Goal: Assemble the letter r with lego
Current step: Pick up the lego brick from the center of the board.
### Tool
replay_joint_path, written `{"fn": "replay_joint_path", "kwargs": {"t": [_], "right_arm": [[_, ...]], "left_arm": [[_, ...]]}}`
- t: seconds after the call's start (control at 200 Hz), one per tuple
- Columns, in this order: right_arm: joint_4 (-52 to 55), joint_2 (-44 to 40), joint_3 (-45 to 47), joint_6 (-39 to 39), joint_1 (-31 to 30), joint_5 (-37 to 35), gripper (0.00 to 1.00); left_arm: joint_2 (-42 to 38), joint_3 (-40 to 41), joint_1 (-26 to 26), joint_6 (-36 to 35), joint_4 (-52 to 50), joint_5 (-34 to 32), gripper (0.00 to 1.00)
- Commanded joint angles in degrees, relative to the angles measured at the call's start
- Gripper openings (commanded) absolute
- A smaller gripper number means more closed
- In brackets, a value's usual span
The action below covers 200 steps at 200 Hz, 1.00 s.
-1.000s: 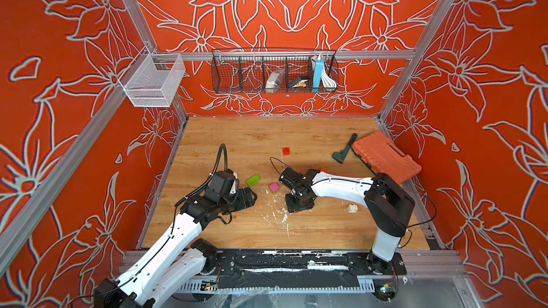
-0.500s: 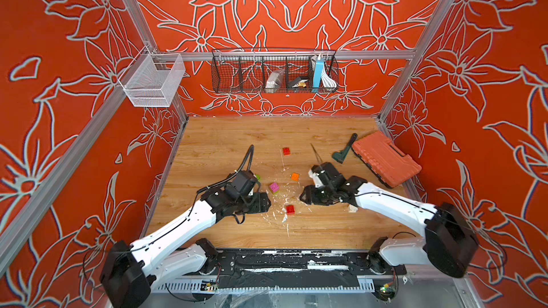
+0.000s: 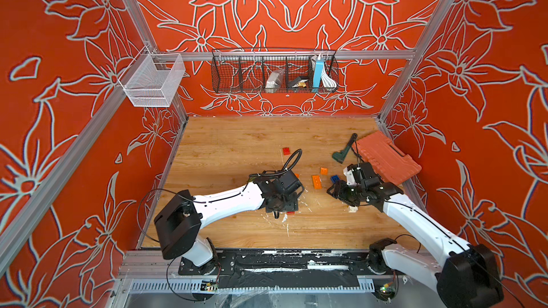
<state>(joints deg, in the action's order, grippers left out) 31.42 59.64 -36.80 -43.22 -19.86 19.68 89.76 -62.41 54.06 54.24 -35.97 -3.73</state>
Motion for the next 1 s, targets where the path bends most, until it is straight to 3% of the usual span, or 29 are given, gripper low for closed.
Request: {"fn": "replay_joint_path", "kwargs": {"t": [0.0,0.515,0.721,0.996], "right_arm": [[4.4,-1.6,-0.8,2.3,0.3,0.1,0.58],[9.0,-5.5,-1.7,5.0,0.3,-2.3,0.56],[9.4,-5.9,-1.8,5.5,0.3,-2.5,0.56],[9.5,-6.3,-1.5,5.4,0.3,-2.7,0.55]], "left_arm": [[4.0,-3.9,0.8,2.4,-5.3,-3.0,0.78],[17.2,-12.6,2.5,2.9,-10.0,-2.4,0.65],[19.5,-14.5,2.6,2.4,-11.0,-2.5,0.56],[20.5,-14.7,2.9,2.8,-11.7,-2.1,0.51]]}}
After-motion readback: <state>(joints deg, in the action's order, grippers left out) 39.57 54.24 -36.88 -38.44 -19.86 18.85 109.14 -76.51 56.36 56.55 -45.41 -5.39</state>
